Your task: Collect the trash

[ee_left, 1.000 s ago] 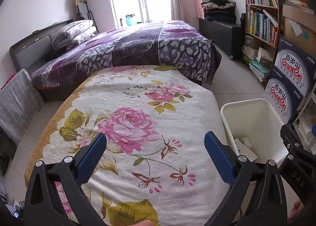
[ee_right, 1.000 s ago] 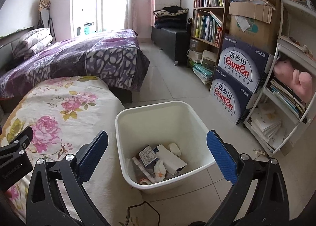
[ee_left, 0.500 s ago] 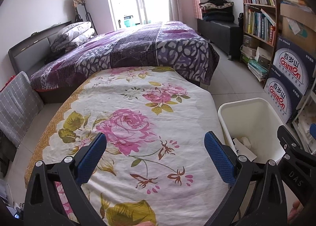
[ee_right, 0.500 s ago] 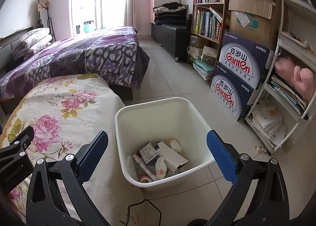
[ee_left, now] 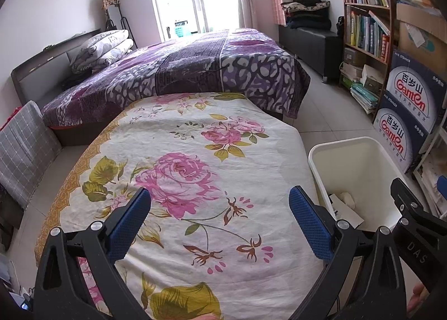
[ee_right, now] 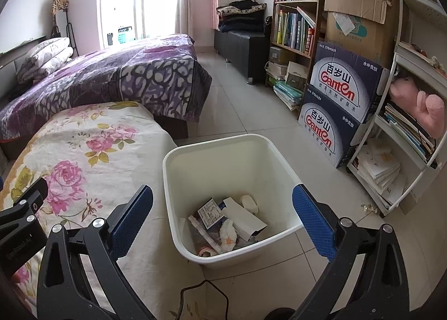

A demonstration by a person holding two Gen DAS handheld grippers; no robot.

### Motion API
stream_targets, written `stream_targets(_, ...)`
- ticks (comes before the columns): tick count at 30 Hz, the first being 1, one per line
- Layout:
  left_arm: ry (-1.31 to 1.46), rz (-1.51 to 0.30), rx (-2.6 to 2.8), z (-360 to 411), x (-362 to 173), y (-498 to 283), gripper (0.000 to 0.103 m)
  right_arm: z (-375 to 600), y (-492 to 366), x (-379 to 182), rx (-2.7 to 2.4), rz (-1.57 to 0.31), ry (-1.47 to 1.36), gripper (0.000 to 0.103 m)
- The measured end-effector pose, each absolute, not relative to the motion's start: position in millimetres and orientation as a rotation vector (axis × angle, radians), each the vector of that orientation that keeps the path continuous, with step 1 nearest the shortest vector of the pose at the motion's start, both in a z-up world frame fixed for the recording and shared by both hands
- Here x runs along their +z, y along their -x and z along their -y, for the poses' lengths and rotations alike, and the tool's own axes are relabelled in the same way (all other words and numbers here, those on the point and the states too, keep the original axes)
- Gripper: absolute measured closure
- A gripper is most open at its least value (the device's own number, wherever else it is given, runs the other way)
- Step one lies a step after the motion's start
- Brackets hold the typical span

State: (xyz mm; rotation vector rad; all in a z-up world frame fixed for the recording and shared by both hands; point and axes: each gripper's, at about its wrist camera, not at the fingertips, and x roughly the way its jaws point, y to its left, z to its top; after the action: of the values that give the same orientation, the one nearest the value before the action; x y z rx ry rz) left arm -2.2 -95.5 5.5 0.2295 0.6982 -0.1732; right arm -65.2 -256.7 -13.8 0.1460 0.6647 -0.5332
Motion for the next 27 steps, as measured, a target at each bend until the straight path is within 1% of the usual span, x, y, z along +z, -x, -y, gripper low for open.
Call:
stream_targets(12,-0.231,-0.700,-0.170,94,5,1,0.007,255,65,-17,-0.532,-0.674,-0.146,0.007)
stream_targets(23,-0.233,-0.688,-0.192,92,0,0,0.007,256,64,-26,-0.520,-0.741,-0.178,0.007)
stream_targets(27,-0.244,-0.679,-0.206,94,0,2,0.007,261,64,-23,-0.523,-0.739,-0.190,0.007)
